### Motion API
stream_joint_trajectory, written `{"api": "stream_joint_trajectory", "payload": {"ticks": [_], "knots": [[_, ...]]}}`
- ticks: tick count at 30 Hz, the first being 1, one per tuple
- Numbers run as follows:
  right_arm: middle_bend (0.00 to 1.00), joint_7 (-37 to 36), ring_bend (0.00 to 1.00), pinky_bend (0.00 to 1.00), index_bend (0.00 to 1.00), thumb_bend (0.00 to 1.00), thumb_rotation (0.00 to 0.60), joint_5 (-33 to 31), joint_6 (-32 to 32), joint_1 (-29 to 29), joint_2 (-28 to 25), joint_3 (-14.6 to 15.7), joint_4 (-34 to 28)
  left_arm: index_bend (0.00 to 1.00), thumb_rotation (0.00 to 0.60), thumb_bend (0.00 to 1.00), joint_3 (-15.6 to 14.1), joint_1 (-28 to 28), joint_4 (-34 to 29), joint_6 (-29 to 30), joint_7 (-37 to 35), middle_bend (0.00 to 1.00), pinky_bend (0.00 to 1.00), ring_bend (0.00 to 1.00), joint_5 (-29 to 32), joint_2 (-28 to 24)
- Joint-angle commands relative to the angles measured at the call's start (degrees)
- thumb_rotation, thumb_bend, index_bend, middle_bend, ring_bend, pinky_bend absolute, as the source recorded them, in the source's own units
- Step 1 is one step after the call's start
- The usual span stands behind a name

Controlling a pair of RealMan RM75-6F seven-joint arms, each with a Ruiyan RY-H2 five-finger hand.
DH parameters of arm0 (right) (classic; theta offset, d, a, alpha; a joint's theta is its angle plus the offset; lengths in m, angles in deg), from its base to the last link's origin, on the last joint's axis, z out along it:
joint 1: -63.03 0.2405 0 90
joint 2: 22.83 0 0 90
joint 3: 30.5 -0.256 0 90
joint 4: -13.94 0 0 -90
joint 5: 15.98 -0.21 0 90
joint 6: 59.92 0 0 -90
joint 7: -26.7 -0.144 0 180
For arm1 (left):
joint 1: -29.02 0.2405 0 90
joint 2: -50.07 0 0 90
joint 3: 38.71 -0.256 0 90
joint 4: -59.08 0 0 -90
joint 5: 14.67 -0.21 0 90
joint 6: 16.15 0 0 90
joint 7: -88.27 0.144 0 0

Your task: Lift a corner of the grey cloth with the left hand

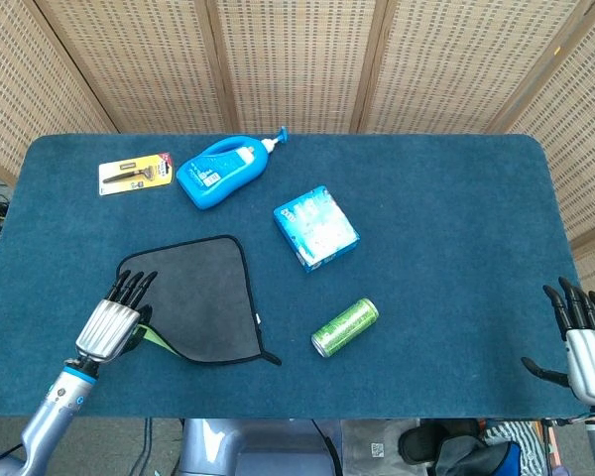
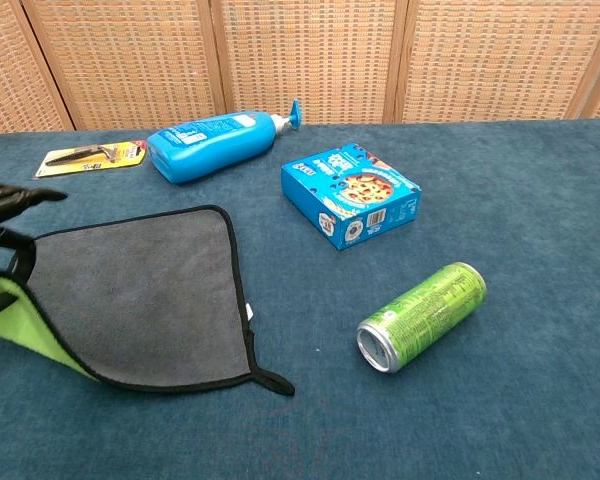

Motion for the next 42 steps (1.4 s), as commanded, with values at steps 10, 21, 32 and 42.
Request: {"api": "stream_joint_trajectory", "payload": {"ticks": [10,21,32,42], "knots": [[0.0,-1.43,0.0,0.0,0.0,0.0,0.6,-1.24,-1.03,0.24,0.12,-0.3,0.96,0.64,0.6,0.44,6.9,-9.51,-0.69,-9.36,6.14,0.0,0.0,0.0,6.27,3.07],[0.0,-2.36,0.0,0.0,0.0,0.0,0.6,-1.65,-1.86,0.42,0.21,-0.21,1.62,0.64,0.6,0.44,11.12,-16.84,5.6,-14.57,10.34,0.0,0.0,0.0,12.14,8.36],[0.0,-3.06,0.0,0.0,0.0,0.0,0.6,-2.16,-2.52,0.57,0.31,-0.22,2.22,0.64,0.6,0.44,12.93,-21.56,11.41,-18.2,11.48,0.0,0.0,0.0,17.2,11.2],[0.0,-3.67,0.0,0.0,0.0,0.0,0.6,-2.46,-3.02,0.64,0.37,-0.16,2.58,0.64,0.6,0.44,13.4,-25.98,17.53,-20.45,11.08,0.0,0.0,0.0,19.18,15.01]]}}
